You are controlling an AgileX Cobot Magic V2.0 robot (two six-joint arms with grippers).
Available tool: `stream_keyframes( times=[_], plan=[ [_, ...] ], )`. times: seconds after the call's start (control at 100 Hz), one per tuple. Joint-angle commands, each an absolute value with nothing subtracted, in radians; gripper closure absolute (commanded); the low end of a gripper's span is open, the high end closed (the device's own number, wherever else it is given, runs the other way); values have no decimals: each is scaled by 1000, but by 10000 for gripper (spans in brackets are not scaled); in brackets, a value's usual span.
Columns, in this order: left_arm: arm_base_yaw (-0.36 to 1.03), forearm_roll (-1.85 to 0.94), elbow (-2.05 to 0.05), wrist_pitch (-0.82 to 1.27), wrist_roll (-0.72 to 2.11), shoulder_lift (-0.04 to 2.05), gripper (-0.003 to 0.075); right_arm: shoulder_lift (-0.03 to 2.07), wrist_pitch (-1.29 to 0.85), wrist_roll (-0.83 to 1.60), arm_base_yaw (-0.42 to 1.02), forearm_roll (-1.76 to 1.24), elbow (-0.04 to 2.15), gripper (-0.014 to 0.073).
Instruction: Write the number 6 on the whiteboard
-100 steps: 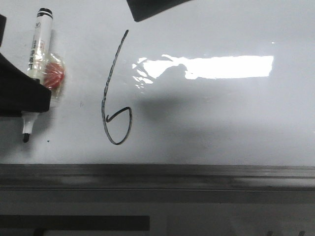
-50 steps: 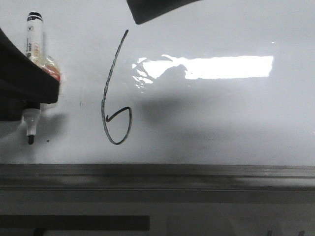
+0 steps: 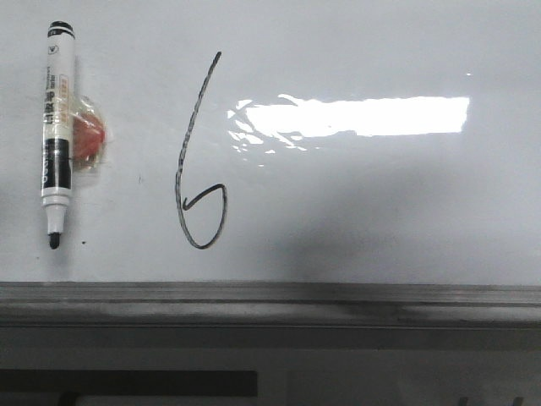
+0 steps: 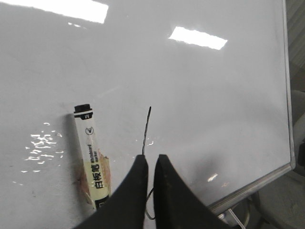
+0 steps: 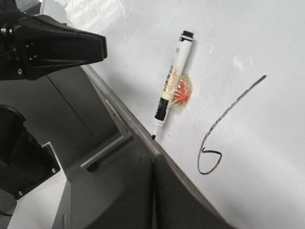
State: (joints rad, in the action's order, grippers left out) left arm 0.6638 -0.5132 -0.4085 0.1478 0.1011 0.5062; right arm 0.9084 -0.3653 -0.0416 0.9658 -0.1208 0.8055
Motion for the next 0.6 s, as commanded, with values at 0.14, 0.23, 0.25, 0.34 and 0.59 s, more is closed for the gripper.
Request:
stream_keyframes(
  times=[0.14, 0.23, 0.25, 0.34, 0.59],
  plan=[
    [660, -393, -308, 90, 110, 350, 739, 666, -98, -31, 960, -28, 613, 660],
    [660, -386, -260, 72, 124, 293, 739, 570, -50, -31, 960, -28, 517, 660],
    [660, -383, -252, 70, 127, 282, 739, 547, -45, -31, 960, -28, 497, 660],
    [660, -326, -225, 77, 127, 250, 739, 450, -40, -31, 960, -24, 425, 660],
    [660, -302, -202, 79, 127, 239, 739, 254, -44, -31, 960, -15, 274, 660]
  ],
)
